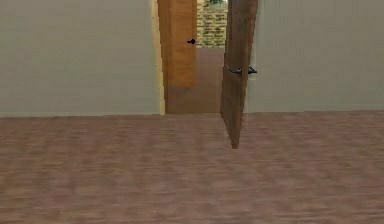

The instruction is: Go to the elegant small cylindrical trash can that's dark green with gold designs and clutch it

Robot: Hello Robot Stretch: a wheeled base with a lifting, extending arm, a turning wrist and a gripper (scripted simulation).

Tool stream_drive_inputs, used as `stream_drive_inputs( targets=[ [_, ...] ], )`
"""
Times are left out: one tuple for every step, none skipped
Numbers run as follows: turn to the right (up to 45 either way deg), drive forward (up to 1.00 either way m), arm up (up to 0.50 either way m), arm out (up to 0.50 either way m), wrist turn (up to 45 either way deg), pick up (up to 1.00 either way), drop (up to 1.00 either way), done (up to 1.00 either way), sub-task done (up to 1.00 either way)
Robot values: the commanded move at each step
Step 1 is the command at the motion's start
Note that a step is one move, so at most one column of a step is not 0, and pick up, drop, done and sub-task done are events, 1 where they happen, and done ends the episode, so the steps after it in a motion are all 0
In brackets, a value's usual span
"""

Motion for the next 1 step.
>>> stream_drive_inputs(
  targets=[
    [0.0, 1.0, 0.0, 0.0, 0.0, 0.0, 0.0, 0.0, 0.0]
  ],
)
